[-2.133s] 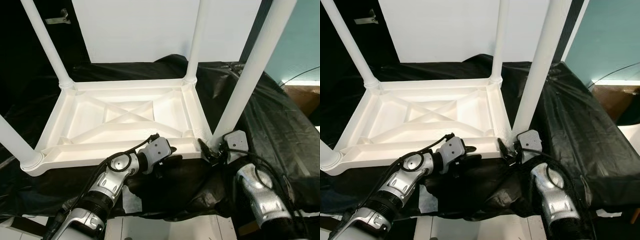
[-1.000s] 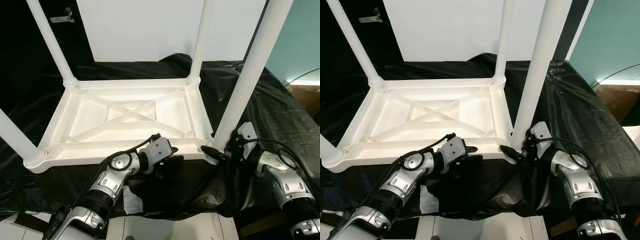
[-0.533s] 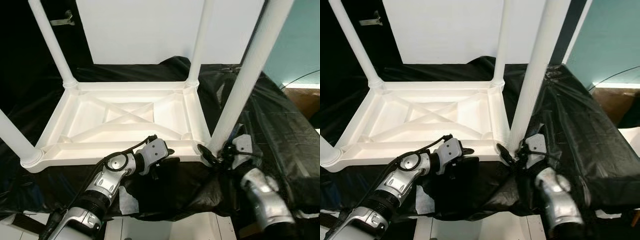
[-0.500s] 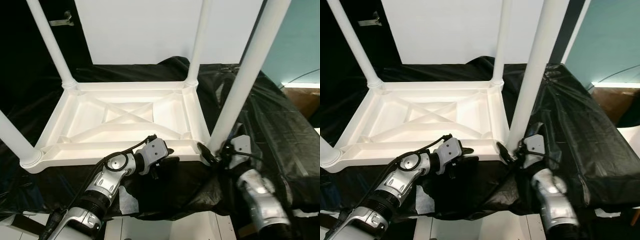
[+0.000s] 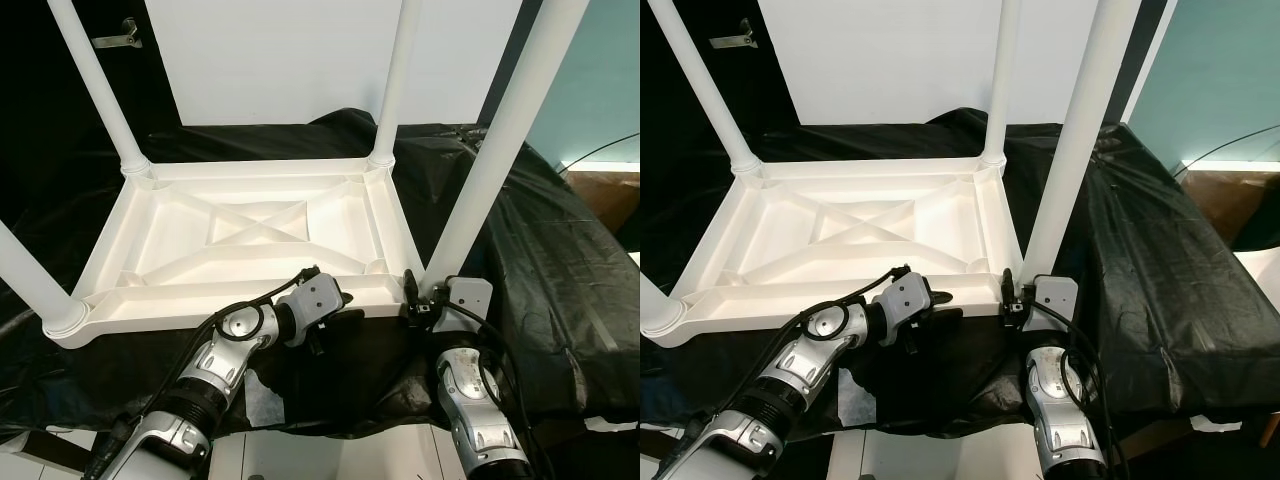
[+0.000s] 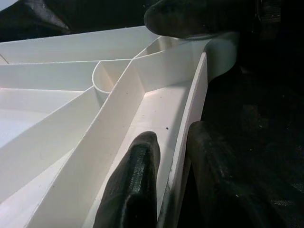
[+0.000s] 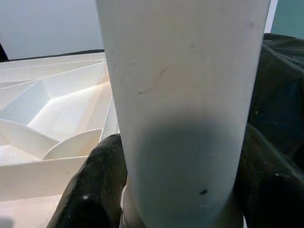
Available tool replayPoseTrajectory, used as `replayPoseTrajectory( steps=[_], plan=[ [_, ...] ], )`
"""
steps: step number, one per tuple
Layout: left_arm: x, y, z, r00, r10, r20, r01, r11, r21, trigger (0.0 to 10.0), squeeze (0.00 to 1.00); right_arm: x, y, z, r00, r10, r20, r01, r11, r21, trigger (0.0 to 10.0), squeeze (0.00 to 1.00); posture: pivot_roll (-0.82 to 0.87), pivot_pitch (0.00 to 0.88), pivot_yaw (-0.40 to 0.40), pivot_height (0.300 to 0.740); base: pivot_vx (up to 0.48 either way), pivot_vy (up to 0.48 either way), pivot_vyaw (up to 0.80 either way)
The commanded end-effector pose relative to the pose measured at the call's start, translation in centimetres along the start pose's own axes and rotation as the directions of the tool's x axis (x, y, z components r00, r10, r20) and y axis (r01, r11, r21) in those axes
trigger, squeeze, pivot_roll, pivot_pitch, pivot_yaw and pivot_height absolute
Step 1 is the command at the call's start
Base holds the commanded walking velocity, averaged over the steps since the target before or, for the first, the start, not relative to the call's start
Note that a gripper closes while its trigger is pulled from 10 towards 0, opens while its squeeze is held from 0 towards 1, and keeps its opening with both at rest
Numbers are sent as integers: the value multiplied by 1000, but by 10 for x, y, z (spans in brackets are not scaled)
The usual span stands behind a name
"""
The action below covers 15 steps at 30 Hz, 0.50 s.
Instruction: Building children table
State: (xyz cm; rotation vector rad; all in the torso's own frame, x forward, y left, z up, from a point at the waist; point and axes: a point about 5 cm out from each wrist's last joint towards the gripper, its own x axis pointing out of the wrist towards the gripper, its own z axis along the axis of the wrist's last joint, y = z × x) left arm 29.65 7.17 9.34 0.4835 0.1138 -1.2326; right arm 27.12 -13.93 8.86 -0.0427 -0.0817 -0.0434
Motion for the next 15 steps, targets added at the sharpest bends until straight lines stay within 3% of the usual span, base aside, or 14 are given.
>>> replayPoseTrajectory(
  steps=[1,4,5,12,13,15],
  plan=[
    [1,-21,-24,992,-82,-95,77,995,-58,10000,0,-3,-7,-14,997,2,-78,-4,999,-33,10000,0,12,20,-29,740,0,0,0],
    [1,-19,-23,993,-77,-93,72,996,-57,10000,0,-4,6,-9,998,52,-45,-54,997,-55,10000,0,10,20,-30,740,0,0,0],
    [2,-19,-23,993,-77,-93,72,996,-56,10000,0,-3,7,-8,997,61,-36,-63,996,-58,10000,1000,5,19,-31,740,0,0,0],
    [4,-22,-25,990,-87,-107,82,995,-48,10000,0,9,10,9,975,222,15,-221,973,-66,10000,1000,-8,18,-31,740,0,0,0],
    [4,-22,-25,990,-88,-108,84,995,-47,10000,0,12,10,13,967,255,22,-253,965,-63,10000,4,-10,18,-31,740,0,0,0],
    [4,-22,-25,990,-89,-108,85,995,-47,10000,0,13,9,14,961,275,24,-273,960,-59,10000,0,-10,17,-31,740,0,0,0]
  ],
)
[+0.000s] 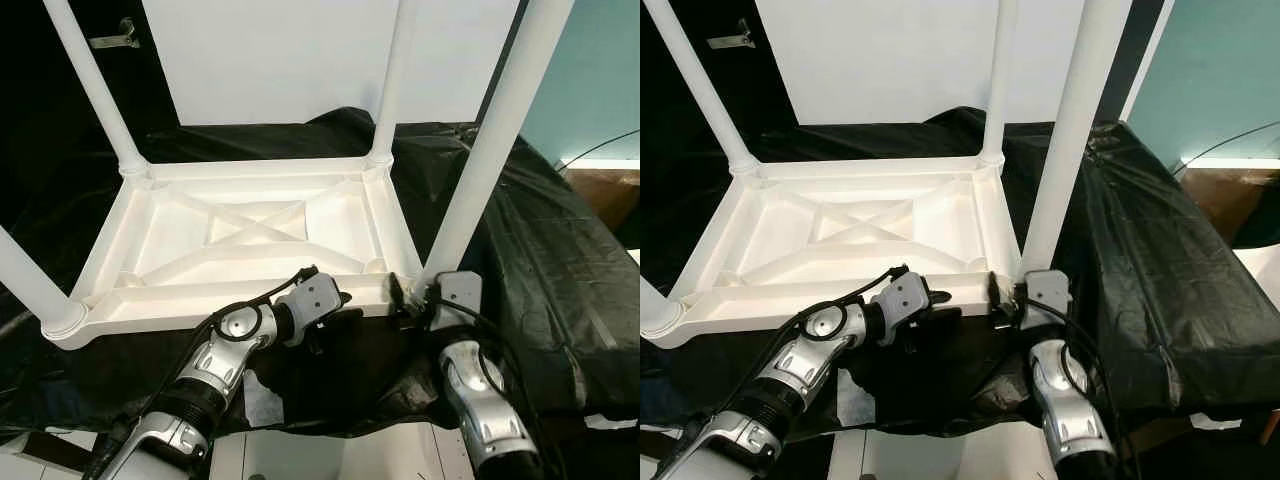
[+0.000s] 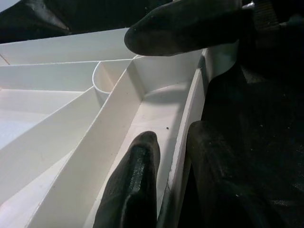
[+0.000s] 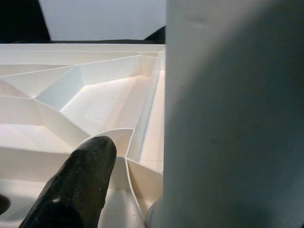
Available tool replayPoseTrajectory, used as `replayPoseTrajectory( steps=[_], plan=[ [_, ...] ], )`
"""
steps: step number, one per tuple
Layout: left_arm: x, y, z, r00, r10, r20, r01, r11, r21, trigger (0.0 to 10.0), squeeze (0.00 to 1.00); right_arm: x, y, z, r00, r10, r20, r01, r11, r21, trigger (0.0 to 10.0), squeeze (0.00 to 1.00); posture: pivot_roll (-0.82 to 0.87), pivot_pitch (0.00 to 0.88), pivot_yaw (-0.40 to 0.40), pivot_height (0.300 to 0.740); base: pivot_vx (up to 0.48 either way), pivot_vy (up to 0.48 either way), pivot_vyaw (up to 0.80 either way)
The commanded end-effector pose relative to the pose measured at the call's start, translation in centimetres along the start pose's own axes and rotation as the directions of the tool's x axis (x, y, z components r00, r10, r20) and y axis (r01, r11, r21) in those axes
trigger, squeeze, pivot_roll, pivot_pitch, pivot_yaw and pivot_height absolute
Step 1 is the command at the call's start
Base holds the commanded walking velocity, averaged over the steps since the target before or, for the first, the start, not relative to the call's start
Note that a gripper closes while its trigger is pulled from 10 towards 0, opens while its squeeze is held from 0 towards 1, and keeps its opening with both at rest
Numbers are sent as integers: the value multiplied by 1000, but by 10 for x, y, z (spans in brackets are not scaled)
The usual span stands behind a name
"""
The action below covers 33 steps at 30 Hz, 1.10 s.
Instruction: Building children table
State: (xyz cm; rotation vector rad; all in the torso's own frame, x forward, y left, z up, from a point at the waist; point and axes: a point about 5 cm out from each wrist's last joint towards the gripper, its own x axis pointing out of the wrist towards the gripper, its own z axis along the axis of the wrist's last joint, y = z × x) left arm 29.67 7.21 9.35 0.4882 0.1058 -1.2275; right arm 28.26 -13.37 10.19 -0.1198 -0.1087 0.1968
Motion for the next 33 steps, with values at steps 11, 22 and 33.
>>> replayPoseTrajectory(
  steps=[11,22,33],
  plan=[
    [5,-22,-25,989,-95,-112,90,995,-50,10000,0,-10,6,8,888,459,-36,-460,888,-17,10000,0,-11,14,-34,740,0,0,0],
    [3,-21,-26,989,-89,-115,84,995,-48,10000,0,-6,-32,21,781,605,-154,-624,766,-157,10000,0,-7,14,-34,740,0,0,0],
    [3,-21,-26,990,-90,-113,85,995,-46,10000,0,-17,-48,19,695,670,-260,-717,672,-184,0,0,-11,17,-33,740,0,0,0]
  ],
)
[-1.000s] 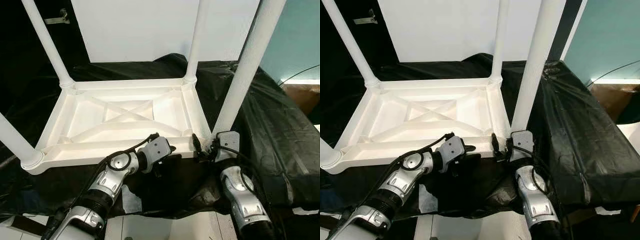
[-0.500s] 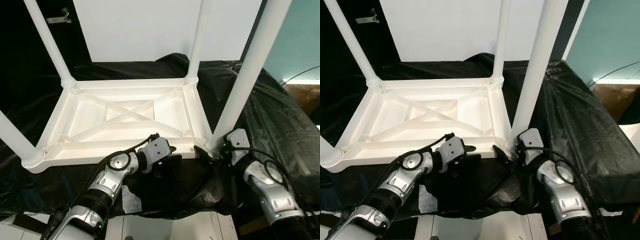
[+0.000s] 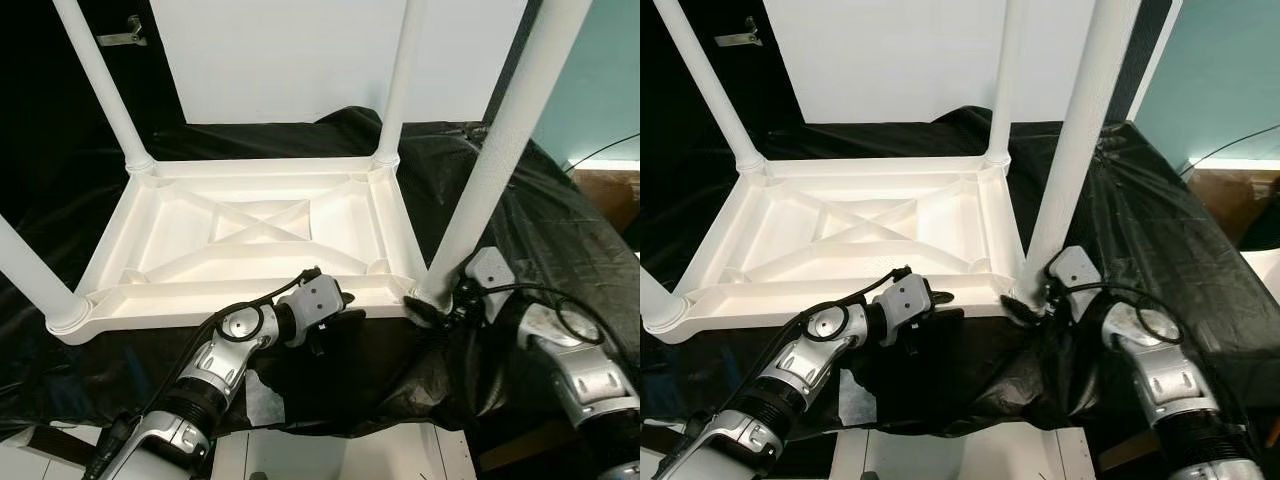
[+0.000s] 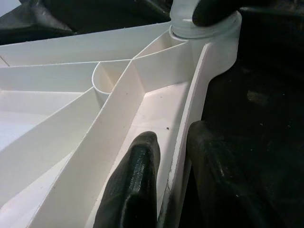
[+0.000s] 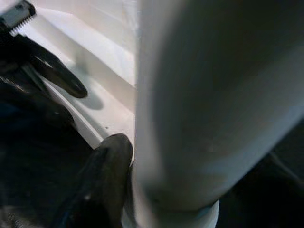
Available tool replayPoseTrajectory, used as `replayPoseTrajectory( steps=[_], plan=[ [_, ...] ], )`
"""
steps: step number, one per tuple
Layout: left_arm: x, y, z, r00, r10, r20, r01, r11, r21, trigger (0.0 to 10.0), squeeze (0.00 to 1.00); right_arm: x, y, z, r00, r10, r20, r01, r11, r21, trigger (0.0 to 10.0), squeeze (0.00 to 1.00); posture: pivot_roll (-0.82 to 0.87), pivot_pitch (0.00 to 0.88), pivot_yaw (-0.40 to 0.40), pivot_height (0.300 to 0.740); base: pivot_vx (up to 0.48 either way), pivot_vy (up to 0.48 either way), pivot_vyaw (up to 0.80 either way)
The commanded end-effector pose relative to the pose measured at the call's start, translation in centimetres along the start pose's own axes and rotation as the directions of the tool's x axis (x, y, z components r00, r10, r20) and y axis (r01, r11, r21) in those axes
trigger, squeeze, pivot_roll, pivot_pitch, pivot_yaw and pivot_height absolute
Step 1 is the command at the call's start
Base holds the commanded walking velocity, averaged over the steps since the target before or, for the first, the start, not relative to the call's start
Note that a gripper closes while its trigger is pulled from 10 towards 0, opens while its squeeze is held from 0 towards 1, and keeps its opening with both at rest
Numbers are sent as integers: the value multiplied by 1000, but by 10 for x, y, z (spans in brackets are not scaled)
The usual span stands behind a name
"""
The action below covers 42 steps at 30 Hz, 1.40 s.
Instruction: Building children table
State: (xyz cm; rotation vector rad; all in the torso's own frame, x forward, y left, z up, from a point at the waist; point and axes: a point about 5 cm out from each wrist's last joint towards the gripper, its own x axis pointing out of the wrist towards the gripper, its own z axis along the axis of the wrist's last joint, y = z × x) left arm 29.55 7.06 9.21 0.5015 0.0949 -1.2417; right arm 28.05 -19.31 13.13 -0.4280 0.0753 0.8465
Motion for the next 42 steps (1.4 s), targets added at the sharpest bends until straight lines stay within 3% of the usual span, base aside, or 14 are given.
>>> replayPoseTrajectory(
  steps=[1,12,18,21,22,29,30,33,37,38,39,40,41,42],
  plan=[
    [2,-19,-25,990,-80,-115,73,995,-64,10000,0,4,14,-1,994,112,-16,-112,994,-19,0,0,-10,17,-33,740,0,0,0],
    [1,-20,-26,990,-79,-117,72,995,-64,10000,0,6,11,-9,996,73,-45,-72,997,18,0,0,-6,17,-31,740,0,0,0],
    [1,-20,-26,990,-81,-118,74,995,-63,10000,0,22,32,-9,1000,3,1,-3,999,39,0,0,-9,15,-30,740,0,0,0],
    [1,-19,-25,990,-75,-116,68,996,-63,10000,0,40,41,-12,916,-401,-6,393,897,203,0,0,-1,19,-37,740,0,0,0],
    [1,-19,-25,990,-75,-116,68,996,-63,10000,0,40,41,-12,916,-401,-6,393,897,203,0,0,-1,19,-37,740,0,0,0],
    [1,-22,-27,990,-80,-119,72,995,-65,10000,0,37,49,-19,693,-711,-116,709,643,291,0,0,-2,25,-36,740,0,0,0],
    [1,-22,-27,990,-80,-119,72,995,-65,10000,0,37,49,-19,693,-711,-116,709,643,291,0,0,-2,25,-36,740,0,0,0],
    [1,-22,-27,989,-84,-123,77,995,-61,10000,0,25,38,-25,570,-802,-178,807,507,302,0,0,-4,25,-36,740,0,0,0],
    [2,-22,-26,989,-84,-122,78,995,-60,10000,0,29,40,-26,597,-781,-184,787,525,324,0,0,-3,24,-38,740,0,0,0],
    [2,-22,-26,989,-83,-120,76,995,-60,10000,0,32,42,-25,617,-766,-178,773,548,320,3176,0,-3,22,-38,740,0,0,0],
    [2,-22,-26,989,-83,-120,76,995,-60,10000,0,32,42,-25,617,-766,-178,773,548,320,3176,0,-3,22,-38,740,0,0,0],
    [3,-22,-26,990,-82,-119,75,995,-60,10000,0,36,44,-22,637,-753,-162,758,576,304,10000,0,-4,21,-40,740,0,0,0],
    [4,-22,-25,990,-81,-118,75,995,-60,10000,0,38,44,-20,657,-739,-145,741,598,305,10000,1000,-6,20,-40,740,0,0,0],
    [4,-22,-25,990,-81,-118,75,995,-60,10000,0,38,44,-20,657,-739,-145,741,598,305,10000,1000,-6,20,-40,740,0,0,0]
  ],
)
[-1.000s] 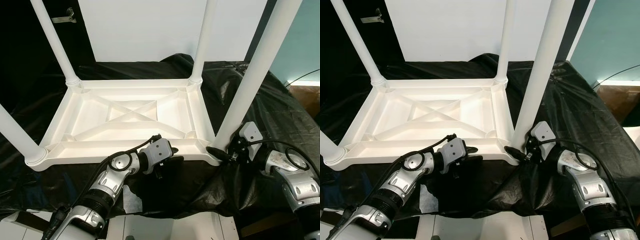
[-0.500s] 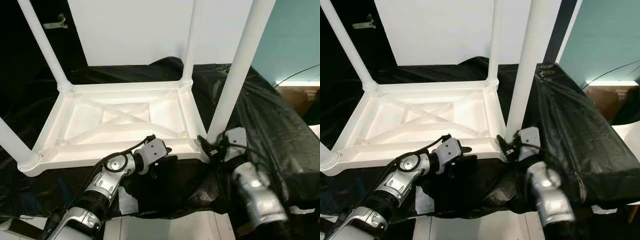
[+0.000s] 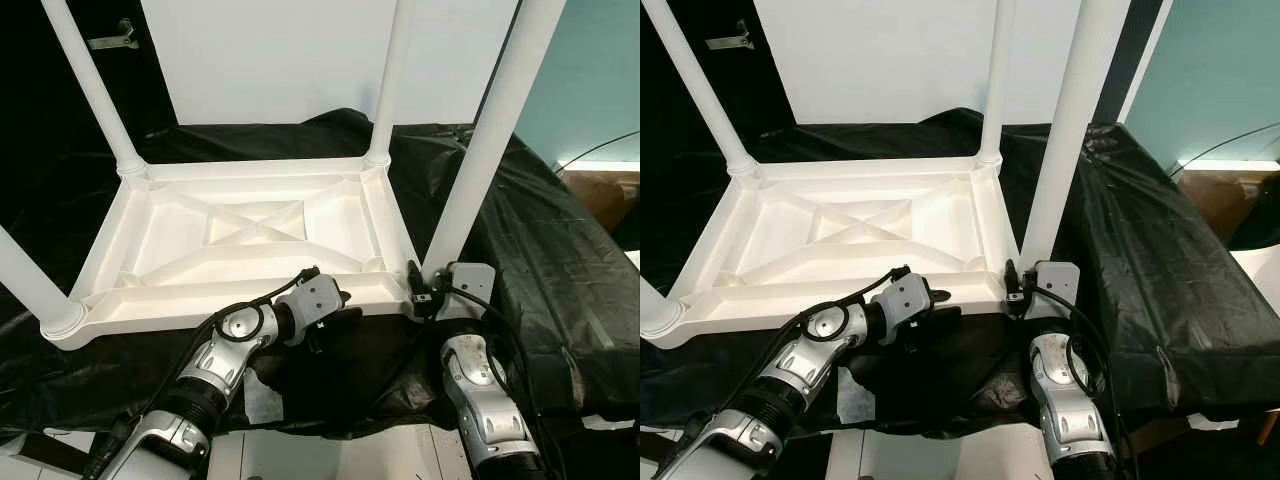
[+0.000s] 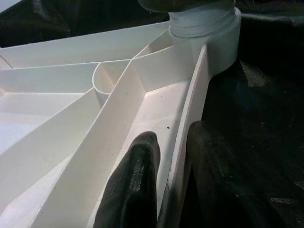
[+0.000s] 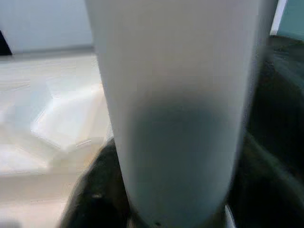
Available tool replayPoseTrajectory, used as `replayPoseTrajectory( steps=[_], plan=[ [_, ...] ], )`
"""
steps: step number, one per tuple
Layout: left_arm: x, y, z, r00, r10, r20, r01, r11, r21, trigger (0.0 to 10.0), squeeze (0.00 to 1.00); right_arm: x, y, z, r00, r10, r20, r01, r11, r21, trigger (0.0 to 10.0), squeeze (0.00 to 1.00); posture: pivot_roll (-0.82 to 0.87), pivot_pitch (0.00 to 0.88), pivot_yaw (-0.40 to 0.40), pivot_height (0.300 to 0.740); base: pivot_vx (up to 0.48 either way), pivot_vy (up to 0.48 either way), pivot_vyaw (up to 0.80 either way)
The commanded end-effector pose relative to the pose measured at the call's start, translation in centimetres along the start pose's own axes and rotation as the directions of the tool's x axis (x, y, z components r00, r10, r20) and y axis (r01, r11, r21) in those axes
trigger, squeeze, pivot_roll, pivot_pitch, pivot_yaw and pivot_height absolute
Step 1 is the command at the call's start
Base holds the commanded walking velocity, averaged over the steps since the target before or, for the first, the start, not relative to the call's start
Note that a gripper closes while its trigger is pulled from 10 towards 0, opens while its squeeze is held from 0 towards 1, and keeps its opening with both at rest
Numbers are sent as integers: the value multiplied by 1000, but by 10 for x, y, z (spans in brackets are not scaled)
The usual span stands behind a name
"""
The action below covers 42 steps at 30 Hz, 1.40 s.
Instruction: Building children table
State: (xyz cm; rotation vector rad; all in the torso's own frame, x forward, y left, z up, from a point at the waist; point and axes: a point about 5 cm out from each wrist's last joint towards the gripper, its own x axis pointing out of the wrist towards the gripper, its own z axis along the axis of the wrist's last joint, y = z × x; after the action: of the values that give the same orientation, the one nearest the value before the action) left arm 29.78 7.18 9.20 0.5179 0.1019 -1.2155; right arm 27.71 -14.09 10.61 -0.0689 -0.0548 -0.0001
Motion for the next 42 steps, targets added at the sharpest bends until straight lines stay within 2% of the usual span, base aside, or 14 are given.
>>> replayPoseTrajectory(
  steps=[1,7,8,9,10,20,22,24,26,36,37,38,39,42],
  plan=[
    [4,-24,-24,990,-104,-99,97,993,-64,10000,0,-3,-4,-17,995,1,-96,-3,1000,-19,10000,1000,-8,19,-41,740,0,0,0],
    [6,-25,-24,990,-102,-98,96,993,-66,10000,0,-8,-2,-19,992,76,-105,-78,997,-17,10000,1000,-4,20,-49,740,0,0,0],
    [6,-26,-24,990,-101,-98,95,993,-68,10000,0,-9,-4,-18,991,86,-98,-88,996,-16,10000,510,-6,20,-47,740,0,0,0],
    [6,-26,-24,990,-101,-98,95,993,-68,10000,0,-9,-4,-18,991,86,-98,-88,996,-16,10000,510,-6,20,-47,740,0,0,0],
    [6,-26,-24,990,-101,-98,94,993,-68,10000,0,-9,-7,-15,992,106,-72,-109,993,-40,10000,0,-7,20,-46,740,0,0,0],
    [7,-25,-24,989,-112,-100,106,993,-59,10000,0,-2,-27,2,924,381,-26,-381,914,-136,10000,0,-27,12,-36,740,0,0,0],
    [9,-23,-22,988,-116,-100,112,993,-46,10000,0,-1,-25,8,821,565,-85,-571,804,-166,10000,0,-29,9,-38,740,0,0,0],
    [9,-23,-22,988,-116,-100,112,993,-46,10000,0,-1,-25,8,821,565,-85,-571,804,-166,10000,0,-29,9,-38,740,0,0,0],
    [11,-24,-20,989,-117,-91,113,993,-46,10000,0,2,-23,10,742,658,-127,-669,715,-202,10000,0,-26,9,-38,740,0,0,0],
    [8,-24,-23,989,-107,-98,102,993,-54,10000,0,14,-37,5,658,719,-223,-753,627,-199,10000,0,-1,7,-43,740,0,0,0],
    [6,-23,-23,990,-102,-100,97,994,-55,10000,0,17,-42,5,642,727,-242,-767,613,-190,5098,0,6,5,-43,740,0,0,0],
    [6,-23,-23,990,-102,-100,97,994,-55,10000,0,17,-42,5,642,727,-242,-767,613,-190,5098,0,6,5,-43,740,0,0,0],
    [5,-22,-23,990,-99,-101,94,994,-55,10000,0,18,-46,7,630,733,-255,-776,599,-194,0,0,9,4,-41,740,0,0,0],
    [5,-22,-24,990,-97,-102,91,994,-54,10000,0,19,-50,9,603,747,-280,-798,563,-215,0,0,9,4,-41,740,0,0,0]
  ],
)
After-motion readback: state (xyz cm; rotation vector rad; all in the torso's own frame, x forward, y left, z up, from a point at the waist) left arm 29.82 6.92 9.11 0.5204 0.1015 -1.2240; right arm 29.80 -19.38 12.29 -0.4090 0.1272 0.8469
